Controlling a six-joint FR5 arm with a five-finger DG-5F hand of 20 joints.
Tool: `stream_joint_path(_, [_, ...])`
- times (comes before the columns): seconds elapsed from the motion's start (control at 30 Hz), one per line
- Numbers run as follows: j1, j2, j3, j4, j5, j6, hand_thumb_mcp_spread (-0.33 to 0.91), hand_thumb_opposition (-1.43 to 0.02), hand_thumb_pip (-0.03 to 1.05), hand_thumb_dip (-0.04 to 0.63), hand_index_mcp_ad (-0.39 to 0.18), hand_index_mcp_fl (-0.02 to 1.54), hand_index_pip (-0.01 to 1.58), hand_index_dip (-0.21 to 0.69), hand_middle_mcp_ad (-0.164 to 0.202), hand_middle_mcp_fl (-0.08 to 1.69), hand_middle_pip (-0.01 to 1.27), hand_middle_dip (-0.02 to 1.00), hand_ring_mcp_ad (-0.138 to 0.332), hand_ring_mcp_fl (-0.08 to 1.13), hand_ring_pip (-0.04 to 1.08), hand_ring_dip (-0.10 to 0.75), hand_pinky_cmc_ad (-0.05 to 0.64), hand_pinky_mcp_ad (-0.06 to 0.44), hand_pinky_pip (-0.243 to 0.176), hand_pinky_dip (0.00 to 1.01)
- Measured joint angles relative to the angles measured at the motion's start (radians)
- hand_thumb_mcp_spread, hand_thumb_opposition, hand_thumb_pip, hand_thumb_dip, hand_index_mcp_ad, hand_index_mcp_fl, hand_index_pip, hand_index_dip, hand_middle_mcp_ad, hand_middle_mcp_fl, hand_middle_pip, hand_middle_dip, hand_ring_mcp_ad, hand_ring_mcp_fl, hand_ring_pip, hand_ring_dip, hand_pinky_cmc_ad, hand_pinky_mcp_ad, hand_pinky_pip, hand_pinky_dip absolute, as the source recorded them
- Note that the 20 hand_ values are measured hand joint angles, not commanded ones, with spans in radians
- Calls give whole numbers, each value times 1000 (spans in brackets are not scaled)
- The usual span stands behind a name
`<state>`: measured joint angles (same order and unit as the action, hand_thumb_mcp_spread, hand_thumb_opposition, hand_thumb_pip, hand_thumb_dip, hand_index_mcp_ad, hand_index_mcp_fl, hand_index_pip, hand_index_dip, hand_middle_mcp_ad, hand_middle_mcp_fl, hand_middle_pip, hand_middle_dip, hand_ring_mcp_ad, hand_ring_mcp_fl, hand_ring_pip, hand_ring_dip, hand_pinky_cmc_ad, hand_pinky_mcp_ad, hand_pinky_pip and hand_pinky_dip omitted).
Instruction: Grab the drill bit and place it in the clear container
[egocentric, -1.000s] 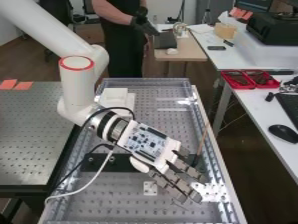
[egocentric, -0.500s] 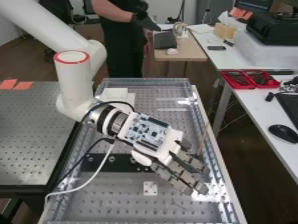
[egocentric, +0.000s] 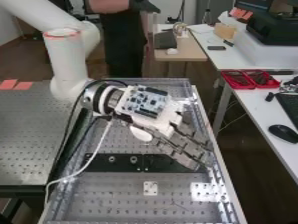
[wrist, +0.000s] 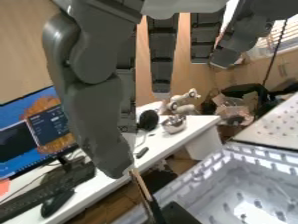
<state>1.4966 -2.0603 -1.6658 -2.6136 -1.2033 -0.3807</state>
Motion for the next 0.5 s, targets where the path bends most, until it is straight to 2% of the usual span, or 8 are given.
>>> stream_joint_path(0.5, [113,200,-96,87,-21,-149,689,-1021,414,297,-141,995,789,393,75,361,126,223,215,75,82,17,367,155,-75,164])
